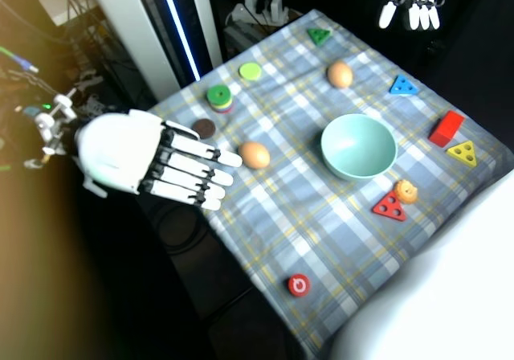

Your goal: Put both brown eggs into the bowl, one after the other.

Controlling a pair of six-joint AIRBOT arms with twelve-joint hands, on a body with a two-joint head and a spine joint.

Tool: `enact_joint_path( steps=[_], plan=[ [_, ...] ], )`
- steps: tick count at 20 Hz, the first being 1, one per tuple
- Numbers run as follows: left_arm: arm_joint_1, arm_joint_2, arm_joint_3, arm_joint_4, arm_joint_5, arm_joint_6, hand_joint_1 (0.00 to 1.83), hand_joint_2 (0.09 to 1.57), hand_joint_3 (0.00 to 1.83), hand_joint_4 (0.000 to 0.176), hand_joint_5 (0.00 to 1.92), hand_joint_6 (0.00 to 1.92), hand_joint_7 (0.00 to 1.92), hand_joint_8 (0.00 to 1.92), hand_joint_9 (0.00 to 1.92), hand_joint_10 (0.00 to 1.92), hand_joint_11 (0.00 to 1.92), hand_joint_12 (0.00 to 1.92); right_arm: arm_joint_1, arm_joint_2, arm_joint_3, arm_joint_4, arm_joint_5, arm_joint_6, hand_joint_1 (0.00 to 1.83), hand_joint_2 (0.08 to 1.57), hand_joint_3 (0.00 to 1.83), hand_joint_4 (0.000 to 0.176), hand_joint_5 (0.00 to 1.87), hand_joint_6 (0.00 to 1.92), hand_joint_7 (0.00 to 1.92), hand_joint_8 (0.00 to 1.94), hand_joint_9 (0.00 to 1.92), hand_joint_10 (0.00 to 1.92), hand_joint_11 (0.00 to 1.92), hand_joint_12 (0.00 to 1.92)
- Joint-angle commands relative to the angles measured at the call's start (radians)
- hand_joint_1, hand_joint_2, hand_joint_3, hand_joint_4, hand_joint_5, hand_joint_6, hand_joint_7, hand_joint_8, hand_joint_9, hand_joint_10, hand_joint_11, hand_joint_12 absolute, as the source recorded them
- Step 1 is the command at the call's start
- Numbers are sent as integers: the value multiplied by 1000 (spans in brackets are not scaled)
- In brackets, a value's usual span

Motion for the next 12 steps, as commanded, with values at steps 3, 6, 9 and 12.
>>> enact_joint_path(
  steps=[3,6,9,12],
  plan=[
    [-29,0,16,38,-46,-4,611,1037,0,168,431,3,351,8,333,9,0,794,12,4,5,16,120,0,647,1284,5,0,508,0,421,0,459,3,276,611],
    [-84,-5,14,39,76,127,757,893,0,175,429,0,357,1,360,5,0,911,25,4,3,-5,120,0,640,1289,5,0,501,0,415,0,455,1,281,612],
    [-159,-41,0,-15,208,423,751,863,0,176,438,0,400,5,397,5,0,955,32,4,1,-23,128,3,603,1296,0,0,542,1,437,1,483,2,292,658],
    [-185,-72,-3,-65,247,593,791,841,0,176,462,1,454,10,423,9,5,914,35,4,0,-32,138,14,593,1293,0,0,582,7,470,6,512,7,312,693]
  ],
)
